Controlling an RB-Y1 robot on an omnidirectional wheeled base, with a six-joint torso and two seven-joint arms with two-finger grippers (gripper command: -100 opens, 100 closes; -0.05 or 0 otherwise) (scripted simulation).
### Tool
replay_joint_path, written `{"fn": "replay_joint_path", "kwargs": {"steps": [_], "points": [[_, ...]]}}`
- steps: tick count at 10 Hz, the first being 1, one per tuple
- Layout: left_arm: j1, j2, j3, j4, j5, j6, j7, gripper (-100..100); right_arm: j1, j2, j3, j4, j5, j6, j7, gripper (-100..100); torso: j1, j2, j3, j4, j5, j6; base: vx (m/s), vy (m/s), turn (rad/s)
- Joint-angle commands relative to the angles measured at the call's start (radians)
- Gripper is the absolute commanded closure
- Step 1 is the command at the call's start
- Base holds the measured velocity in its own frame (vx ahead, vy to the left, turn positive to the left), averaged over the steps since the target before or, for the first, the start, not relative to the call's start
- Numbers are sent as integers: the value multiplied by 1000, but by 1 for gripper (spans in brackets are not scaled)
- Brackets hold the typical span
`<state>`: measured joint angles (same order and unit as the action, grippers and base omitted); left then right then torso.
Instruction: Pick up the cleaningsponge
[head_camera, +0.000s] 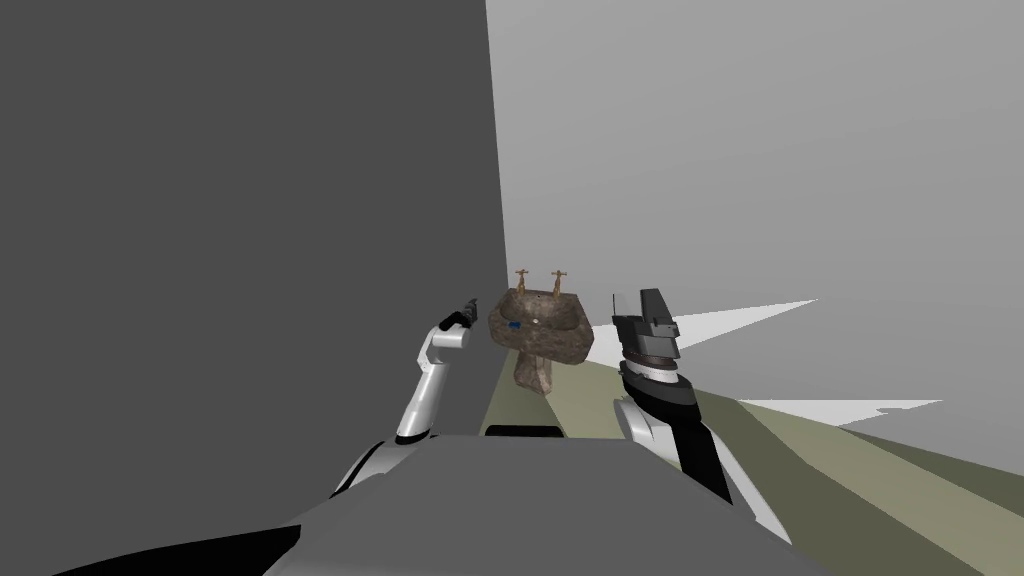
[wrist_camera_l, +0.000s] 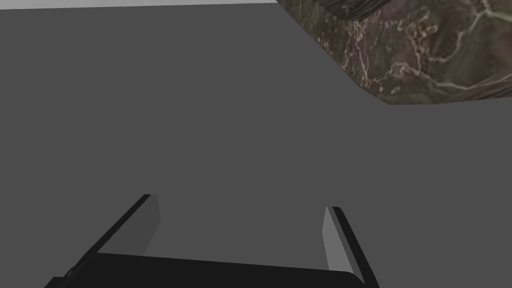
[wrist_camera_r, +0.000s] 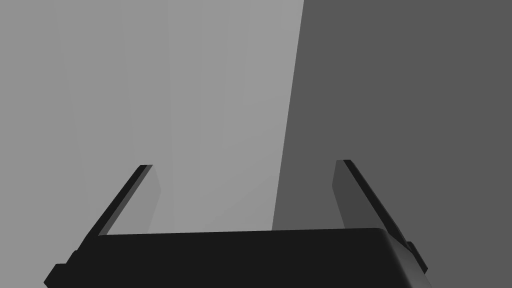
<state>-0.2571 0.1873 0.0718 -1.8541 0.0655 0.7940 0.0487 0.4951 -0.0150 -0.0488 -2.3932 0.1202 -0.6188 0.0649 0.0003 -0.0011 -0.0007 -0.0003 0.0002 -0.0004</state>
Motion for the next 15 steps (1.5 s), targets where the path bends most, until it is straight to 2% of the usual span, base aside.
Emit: {"fn": "replay_joint_path", "kwargs": {"steps": [1,2,3,5,6,7,8,10,11,12,13,15], "points": [[-22,-2,4,18,-4,50,1,-100,0,0,0,0,0,0,0,0,0,0,0,0,0,0,0,22,-94],[-22,-2,4,18,-4,58,1,-100,0,0,0,0,0,0,0,0,0,0,0,0,0,-1,-1,13,-4],[-66,-1,15,50,-6,98,1,-100,0,0,0,0,0,0,0,0,0,0,0,0,0,-1,2,16,-123],[-66,-1,15,50,-6,131,1,-100,0,0,0,0,0,0,0,0,0,0,0,0,0,-1,4,15,-46],[-108,0,27,82,-9,174,2,-100,0,0,0,0,0,0,0,0,0,0,0,0,0,-1,3,12,-103],[-108,0,27,82,-9,199,2,-100,0,0,0,0,0,0,0,0,0,0,0,0,0,0,4,15,-101],[-148,0,39,114,-13,230,2,-100,0,0,0,0,0,0,0,0,0,0,0,0,0,-1,4,16,-137],[-148,0,39,114,-13,272,2,-100,0,0,0,0,0,0,0,0,0,0,0,0,0,-1,3,10,-30],[-186,0,52,146,-17,309,2,-100,0,0,0,0,0,0,0,0,0,0,0,0,0,-1,3,6,-129],[-186,0,52,146,-17,335,2,-100,0,0,0,0,0,0,0,0,-1,0,0,0,0,0,6,10,-75],[-222,0,65,178,-22,364,2,-100,0,0,0,0,0,0,0,0,-1,0,0,0,0,-1,12,7,-117],[-222,0,65,178,-22,406,2,-100,0,0,0,0,0,0,0,0,-1,-1,0,0,0,-1,5,4,-33]]}}
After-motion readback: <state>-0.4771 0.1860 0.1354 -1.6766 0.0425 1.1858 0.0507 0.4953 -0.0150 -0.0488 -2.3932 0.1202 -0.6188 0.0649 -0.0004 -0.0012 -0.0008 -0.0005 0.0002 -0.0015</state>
